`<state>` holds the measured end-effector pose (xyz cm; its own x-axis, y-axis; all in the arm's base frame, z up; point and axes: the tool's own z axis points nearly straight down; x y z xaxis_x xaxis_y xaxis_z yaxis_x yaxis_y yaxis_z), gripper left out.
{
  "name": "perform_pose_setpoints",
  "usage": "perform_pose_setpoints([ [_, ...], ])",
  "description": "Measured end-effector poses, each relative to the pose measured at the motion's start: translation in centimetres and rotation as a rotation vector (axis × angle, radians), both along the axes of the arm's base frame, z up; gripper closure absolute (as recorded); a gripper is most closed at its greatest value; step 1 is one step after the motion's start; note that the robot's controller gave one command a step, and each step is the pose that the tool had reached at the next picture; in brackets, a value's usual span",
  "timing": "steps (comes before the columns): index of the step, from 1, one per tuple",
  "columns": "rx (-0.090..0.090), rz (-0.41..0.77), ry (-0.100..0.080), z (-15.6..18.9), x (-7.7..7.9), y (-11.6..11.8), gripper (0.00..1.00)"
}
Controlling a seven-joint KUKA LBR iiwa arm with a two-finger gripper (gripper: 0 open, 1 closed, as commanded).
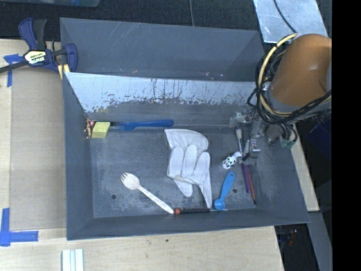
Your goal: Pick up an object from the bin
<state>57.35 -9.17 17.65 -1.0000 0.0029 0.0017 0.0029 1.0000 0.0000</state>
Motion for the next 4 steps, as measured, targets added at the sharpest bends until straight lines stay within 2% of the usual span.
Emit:
perform_pose_setpoints([
  [1,-0.001,0.003,-0.006,0.3,0.2,0.0,0.00],
  [2,0.000,0.537,-0.002,-10.8,-2.5,-2.1,0.00],
  [3,-0.003,0.632,-0.010,-3.0,-3.7,-1.1,0.00],
  [4,0.006,0.884,0.004,-7.7,-3.7,-1.0,0.00],
])
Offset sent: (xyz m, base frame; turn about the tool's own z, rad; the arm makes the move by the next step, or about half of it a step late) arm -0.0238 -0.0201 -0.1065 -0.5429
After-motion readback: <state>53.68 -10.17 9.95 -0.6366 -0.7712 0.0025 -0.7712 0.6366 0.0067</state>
